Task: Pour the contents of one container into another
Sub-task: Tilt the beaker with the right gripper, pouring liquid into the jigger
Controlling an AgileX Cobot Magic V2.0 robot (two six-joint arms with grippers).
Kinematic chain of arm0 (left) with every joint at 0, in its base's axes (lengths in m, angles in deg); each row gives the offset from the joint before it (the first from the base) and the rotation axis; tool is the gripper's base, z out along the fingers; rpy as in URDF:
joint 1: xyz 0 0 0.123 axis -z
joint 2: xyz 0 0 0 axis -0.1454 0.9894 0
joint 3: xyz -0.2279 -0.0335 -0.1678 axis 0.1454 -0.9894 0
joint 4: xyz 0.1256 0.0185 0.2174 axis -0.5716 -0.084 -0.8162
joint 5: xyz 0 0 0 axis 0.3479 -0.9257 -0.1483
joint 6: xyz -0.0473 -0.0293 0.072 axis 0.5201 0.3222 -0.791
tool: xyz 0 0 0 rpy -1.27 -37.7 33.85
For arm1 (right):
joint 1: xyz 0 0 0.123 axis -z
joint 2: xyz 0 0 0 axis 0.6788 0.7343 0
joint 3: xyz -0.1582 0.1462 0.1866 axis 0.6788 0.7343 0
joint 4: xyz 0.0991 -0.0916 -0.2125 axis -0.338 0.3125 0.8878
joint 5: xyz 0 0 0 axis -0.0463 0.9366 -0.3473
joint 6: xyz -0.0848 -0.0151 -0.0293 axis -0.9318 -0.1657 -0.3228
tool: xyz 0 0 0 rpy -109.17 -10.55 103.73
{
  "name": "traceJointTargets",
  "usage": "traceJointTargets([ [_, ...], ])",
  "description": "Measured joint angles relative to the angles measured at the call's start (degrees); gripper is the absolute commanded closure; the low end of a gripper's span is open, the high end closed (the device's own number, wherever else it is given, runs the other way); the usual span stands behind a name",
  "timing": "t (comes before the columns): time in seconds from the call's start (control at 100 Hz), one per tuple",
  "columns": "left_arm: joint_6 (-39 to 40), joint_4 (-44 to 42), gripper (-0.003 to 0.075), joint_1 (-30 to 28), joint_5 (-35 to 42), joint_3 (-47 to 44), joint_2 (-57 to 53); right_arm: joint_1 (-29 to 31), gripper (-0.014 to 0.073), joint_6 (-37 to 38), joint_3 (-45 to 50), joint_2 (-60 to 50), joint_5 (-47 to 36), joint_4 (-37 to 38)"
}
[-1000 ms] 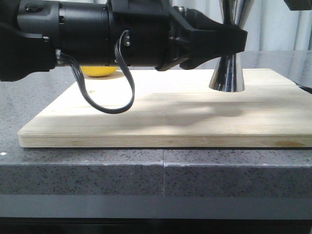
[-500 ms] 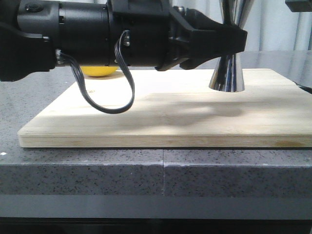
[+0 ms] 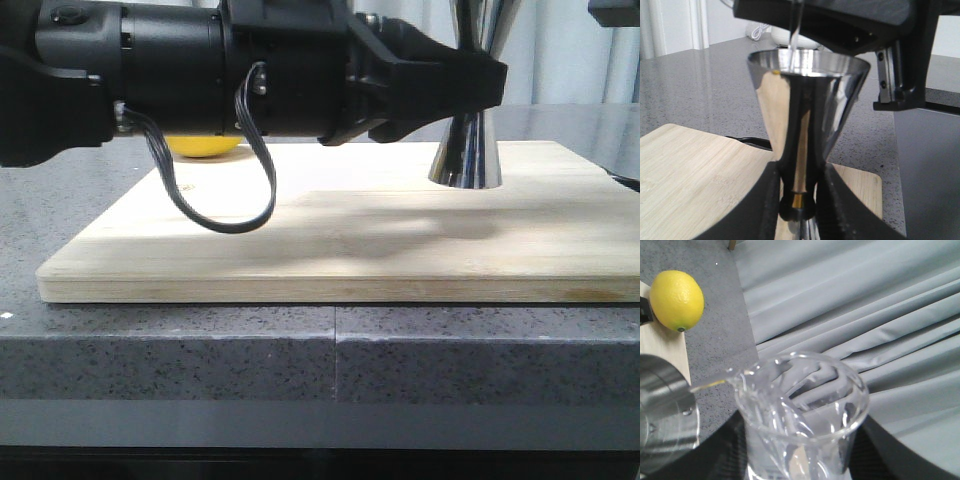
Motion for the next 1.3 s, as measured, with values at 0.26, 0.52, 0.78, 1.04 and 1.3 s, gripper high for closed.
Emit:
traceJointTargets([
  [0.26, 0.0, 0.0, 0.0659, 0.0, 0.0, 0.0, 0.0, 0.0, 0.0302, -0.6, 0.0, 0.0, 0.0, 0.0],
  [0.52, 0.0, 0.0, 0.066, 0.0, 0.0, 0.0, 0.0, 0.0, 0.0302, -2.3, 0.0, 0.0, 0.0, 0.0],
  [0.78, 0.0, 0.0, 0.066, 0.0, 0.0, 0.0, 0.0, 0.0, 0.0302, -3.1, 0.0, 0.0, 0.0, 0.0],
  [1.04, 0.0, 0.0, 0.066, 0.0, 0.0, 0.0, 0.0, 0.0, 0.0302, -4.7, 0.0, 0.0, 0.0, 0.0],
  [1.3, 0.0, 0.0, 0.066, 0.0, 0.0, 0.0, 0.0, 0.0, 0.0302, -5.5, 0.0, 0.0, -0.1, 0.1],
])
